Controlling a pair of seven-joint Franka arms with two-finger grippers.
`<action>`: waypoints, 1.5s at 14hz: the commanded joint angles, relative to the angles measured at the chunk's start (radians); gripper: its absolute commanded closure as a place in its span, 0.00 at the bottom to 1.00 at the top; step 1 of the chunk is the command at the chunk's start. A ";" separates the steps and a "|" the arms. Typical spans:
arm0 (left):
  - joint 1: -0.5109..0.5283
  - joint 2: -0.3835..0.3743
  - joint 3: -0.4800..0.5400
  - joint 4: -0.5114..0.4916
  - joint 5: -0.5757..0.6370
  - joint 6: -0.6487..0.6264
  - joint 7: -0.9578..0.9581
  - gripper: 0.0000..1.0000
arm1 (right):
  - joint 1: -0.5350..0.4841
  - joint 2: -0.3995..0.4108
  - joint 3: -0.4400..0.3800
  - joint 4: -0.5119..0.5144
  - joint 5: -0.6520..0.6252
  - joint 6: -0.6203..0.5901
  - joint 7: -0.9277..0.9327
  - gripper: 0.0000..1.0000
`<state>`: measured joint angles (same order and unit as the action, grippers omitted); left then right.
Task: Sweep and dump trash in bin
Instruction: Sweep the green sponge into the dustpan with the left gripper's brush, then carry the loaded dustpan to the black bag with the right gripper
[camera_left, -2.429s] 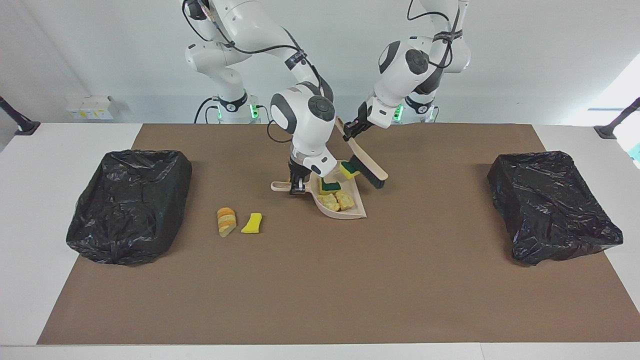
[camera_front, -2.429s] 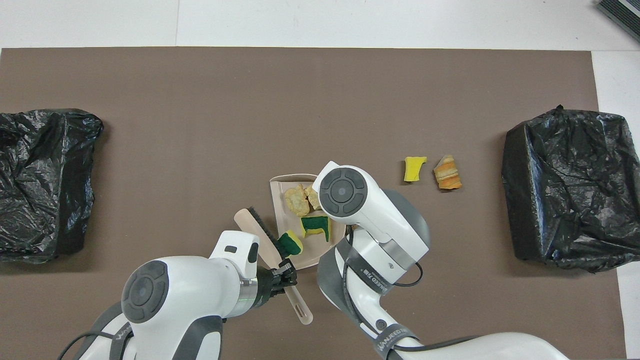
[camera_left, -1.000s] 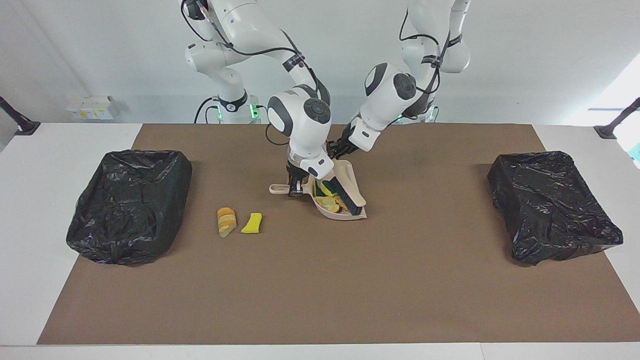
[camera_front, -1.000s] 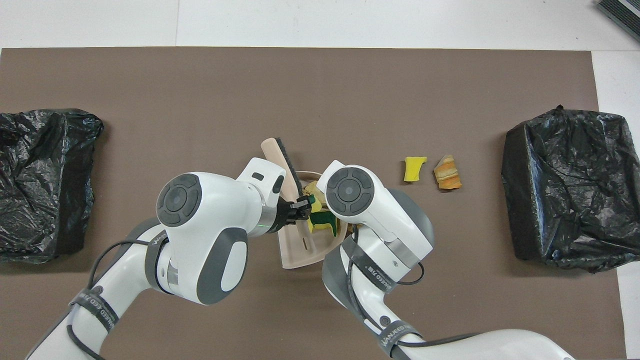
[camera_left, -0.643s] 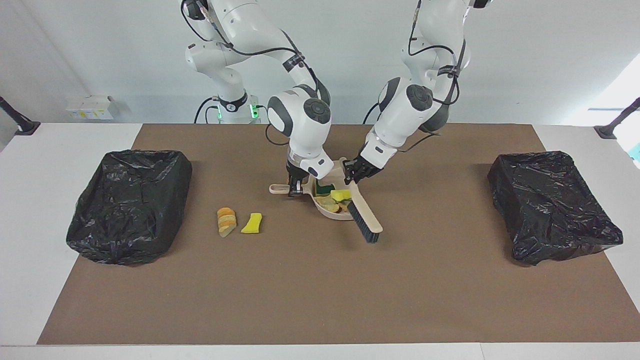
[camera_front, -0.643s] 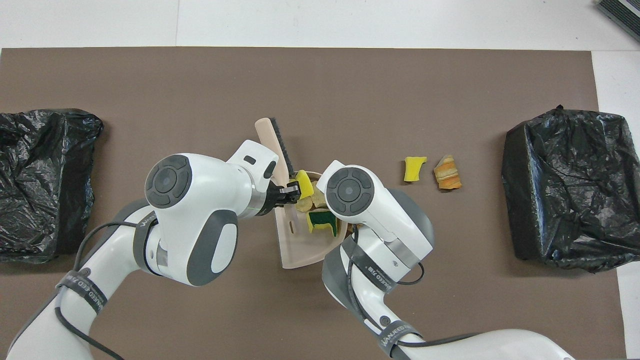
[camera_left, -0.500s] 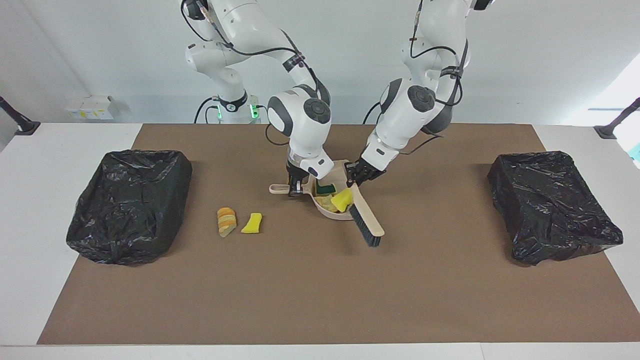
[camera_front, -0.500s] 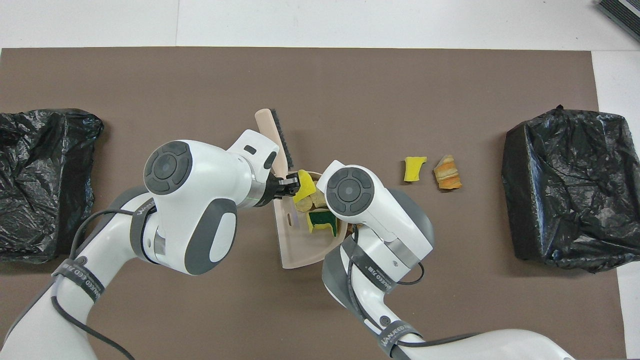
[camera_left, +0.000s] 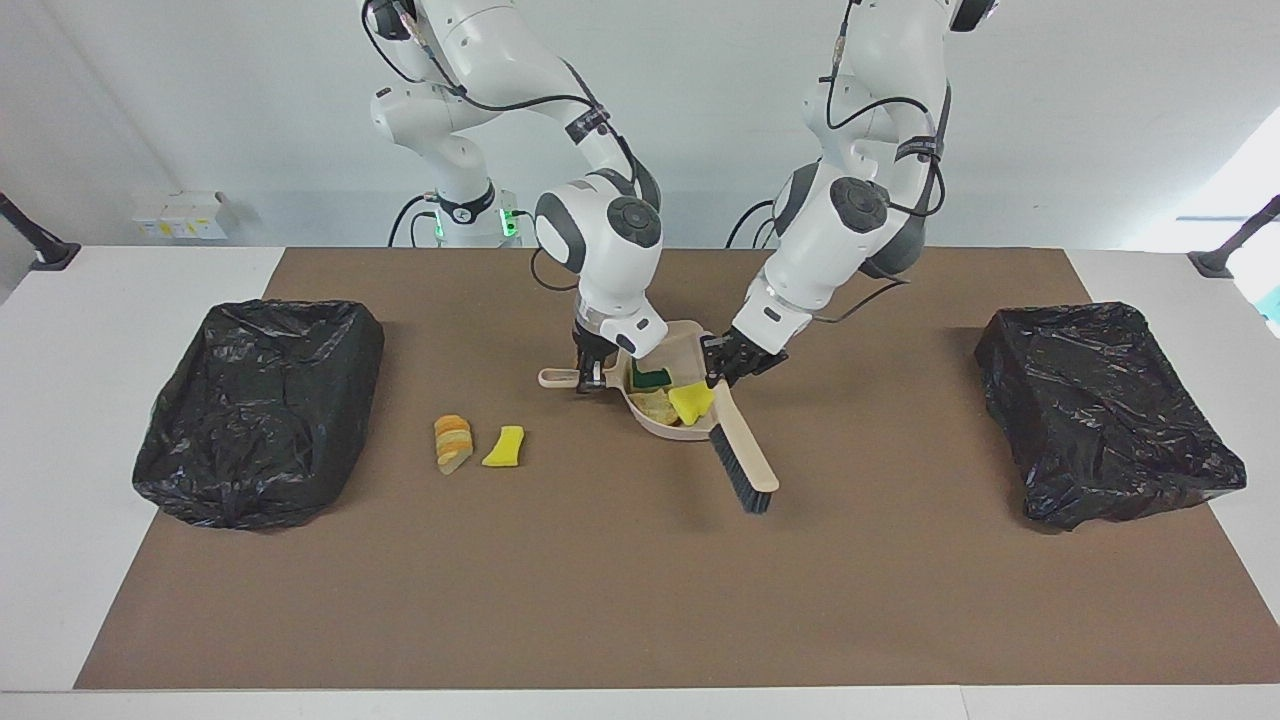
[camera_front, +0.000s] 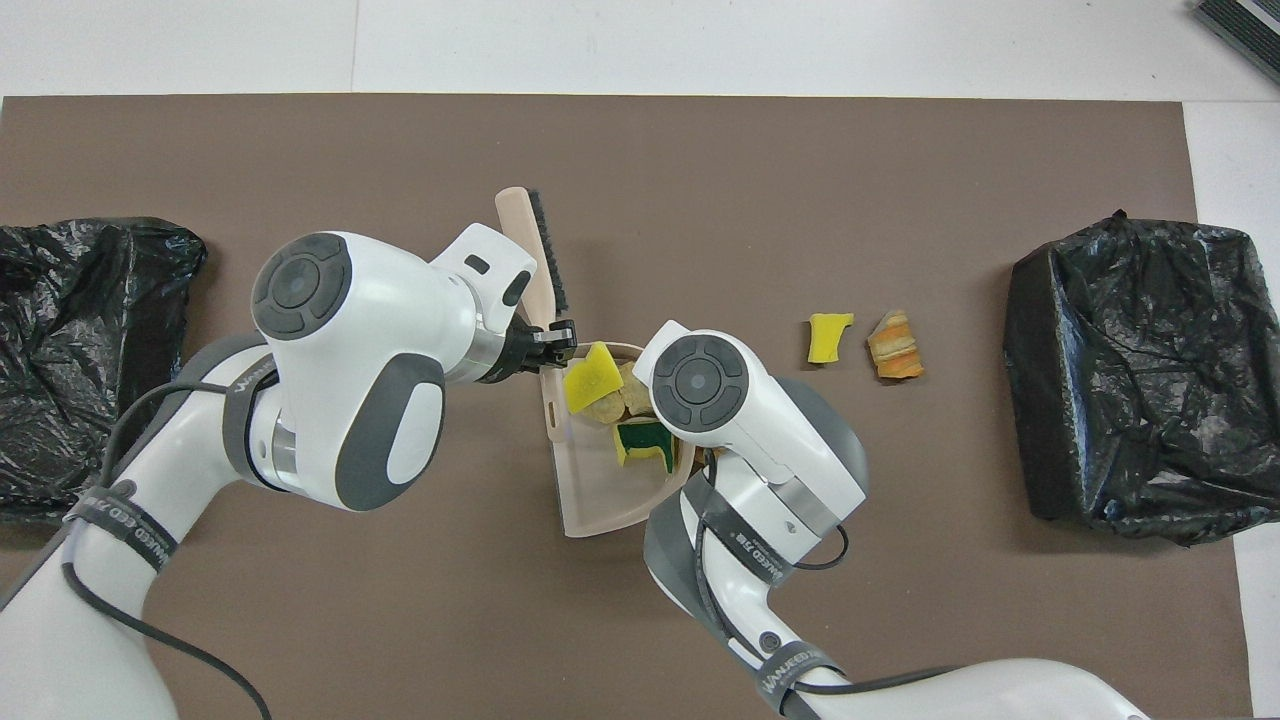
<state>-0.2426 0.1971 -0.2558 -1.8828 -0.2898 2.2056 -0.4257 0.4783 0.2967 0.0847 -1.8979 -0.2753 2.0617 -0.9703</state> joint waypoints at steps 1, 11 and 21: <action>0.017 -0.056 -0.003 0.024 0.073 -0.104 0.010 1.00 | -0.018 -0.007 0.007 0.019 0.011 -0.015 -0.010 1.00; -0.055 -0.307 -0.011 -0.198 0.115 -0.557 -0.019 1.00 | -0.214 -0.123 0.006 0.137 0.091 -0.212 -0.230 1.00; -0.245 -0.617 -0.014 -0.643 0.046 -0.357 -0.054 1.00 | -0.559 -0.163 -0.009 0.218 0.059 -0.250 -0.396 1.00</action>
<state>-0.4281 -0.3511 -0.2826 -2.4389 -0.2154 1.7807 -0.4733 -0.0107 0.1601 0.0663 -1.6812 -0.2156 1.8323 -1.3396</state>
